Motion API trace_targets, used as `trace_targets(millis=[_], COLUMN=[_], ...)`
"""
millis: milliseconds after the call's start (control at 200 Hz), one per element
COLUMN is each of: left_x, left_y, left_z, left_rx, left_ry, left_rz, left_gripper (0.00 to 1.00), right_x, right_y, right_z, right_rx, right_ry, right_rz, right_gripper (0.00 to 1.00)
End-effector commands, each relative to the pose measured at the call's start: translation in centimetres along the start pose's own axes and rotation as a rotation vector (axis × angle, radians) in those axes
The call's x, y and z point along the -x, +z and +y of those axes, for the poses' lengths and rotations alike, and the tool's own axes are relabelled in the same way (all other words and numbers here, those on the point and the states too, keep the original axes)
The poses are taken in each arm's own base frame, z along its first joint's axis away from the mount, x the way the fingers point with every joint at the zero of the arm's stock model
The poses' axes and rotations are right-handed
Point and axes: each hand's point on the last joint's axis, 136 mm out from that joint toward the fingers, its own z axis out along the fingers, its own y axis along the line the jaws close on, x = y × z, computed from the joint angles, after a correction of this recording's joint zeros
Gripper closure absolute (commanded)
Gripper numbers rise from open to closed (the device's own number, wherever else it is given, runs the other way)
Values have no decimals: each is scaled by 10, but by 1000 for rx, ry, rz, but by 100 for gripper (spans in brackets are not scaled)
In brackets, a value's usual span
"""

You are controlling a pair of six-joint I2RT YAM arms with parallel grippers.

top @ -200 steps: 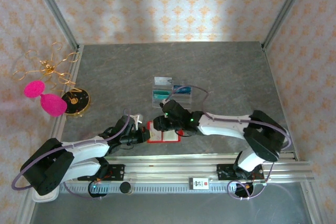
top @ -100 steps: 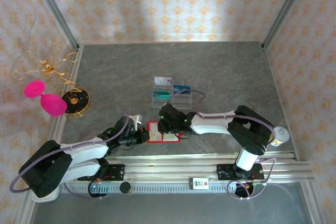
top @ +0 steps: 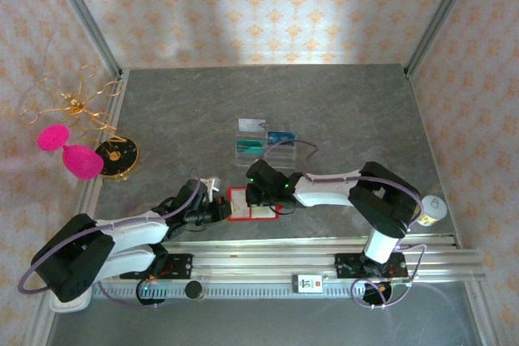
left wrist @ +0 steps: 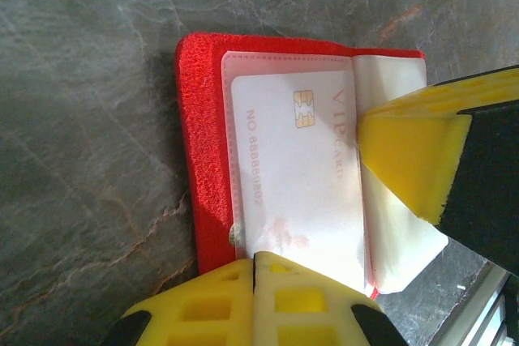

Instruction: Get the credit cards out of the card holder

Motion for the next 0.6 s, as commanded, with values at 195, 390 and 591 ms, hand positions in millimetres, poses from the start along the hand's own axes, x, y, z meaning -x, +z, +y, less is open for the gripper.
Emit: trace_targets(millis=[195, 390, 591], left_x=[-13, -14, -14], left_y=[5, 6, 1], left_z=[7, 8, 8], left_rx=[16, 20, 20], left_ry=[16, 18, 10], left_rz=[59, 66, 47], left_gripper=[100, 100, 100], right_x=[-24, -28, -16], right_y=[17, 20, 0], right_z=[-2, -4, -31], right_rx=[14, 6, -130], right_ry=[-3, -9, -21], right_rz=[104, 117, 17], right_gripper=[89, 100, 100])
